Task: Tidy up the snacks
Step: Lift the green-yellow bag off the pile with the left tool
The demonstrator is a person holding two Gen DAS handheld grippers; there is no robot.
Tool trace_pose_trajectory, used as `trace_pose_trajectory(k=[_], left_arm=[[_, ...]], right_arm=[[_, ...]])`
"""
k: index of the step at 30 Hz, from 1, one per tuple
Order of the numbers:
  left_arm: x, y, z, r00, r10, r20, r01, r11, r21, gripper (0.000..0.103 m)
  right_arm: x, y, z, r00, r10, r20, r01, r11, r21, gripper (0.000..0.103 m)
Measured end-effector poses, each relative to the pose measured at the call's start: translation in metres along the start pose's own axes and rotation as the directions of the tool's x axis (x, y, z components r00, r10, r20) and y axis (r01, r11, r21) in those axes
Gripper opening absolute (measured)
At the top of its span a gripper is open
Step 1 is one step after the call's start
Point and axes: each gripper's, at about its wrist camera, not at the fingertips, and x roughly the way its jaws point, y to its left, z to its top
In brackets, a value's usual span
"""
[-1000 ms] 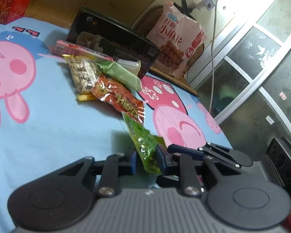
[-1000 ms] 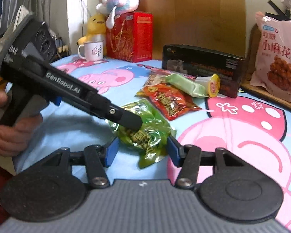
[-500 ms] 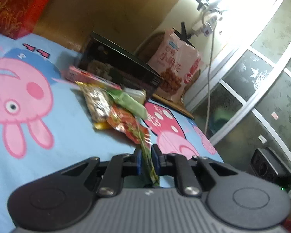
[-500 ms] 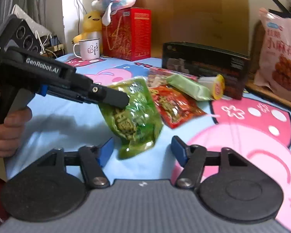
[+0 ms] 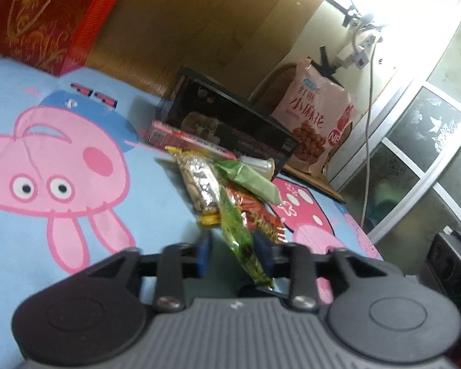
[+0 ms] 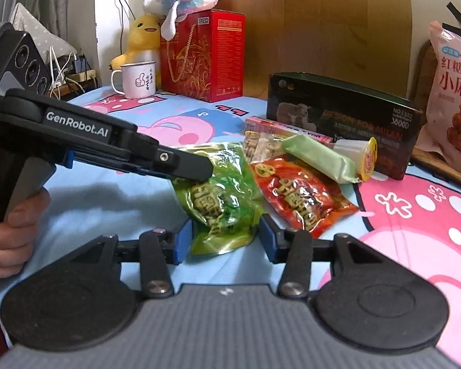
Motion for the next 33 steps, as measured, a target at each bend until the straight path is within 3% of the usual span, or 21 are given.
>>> trace_pose_trajectory(k=[3,6,33], left_arm=[[0.0014,0.0001,-0.0006,1.0,-0.012,-0.008,0.012,1.0,0.003,0.031],[0.002,-0.0014,-0.0017,1.0,-0.019,-0.009,0.019,1.0,0.01,0.02],[0.0043,-0.0019,-0.0019,1.0,-0.023,-0.014,0.023,1.0,0.011,0.02]], right_arm=[[0.0016,0.0027,0.0007,1.0,-0.008,-0.005,0.008,1.0,-0.005,0.054],[0.0023,0.0044,0.0012,1.0,-0.014,-0.006,0.014,1.0,-0.015,0.054],[0.0023,0.0038,0.0016,1.0,-0.012,-0.006,0.012,1.0,-0.022,0.053]])
